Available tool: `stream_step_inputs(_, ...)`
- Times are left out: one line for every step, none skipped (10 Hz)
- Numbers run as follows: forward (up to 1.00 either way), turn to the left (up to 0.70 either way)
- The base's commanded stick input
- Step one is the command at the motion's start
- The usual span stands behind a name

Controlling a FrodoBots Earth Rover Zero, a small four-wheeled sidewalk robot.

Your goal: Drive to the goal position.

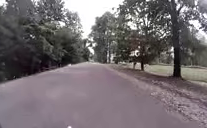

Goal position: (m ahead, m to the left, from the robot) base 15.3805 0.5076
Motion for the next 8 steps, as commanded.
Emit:
stream_step_inputs(1.00,0.01)
stream_step_inputs(1.00,0.01)
stream_step_inputs(1.00,0.01)
stream_step_inputs(1.00,0.01)
stream_step_inputs(1.00,0.01)
stream_step_inputs(1.00,0.01)
stream_step_inputs(1.00,0.01)
stream_step_inputs(1.00,0.01)
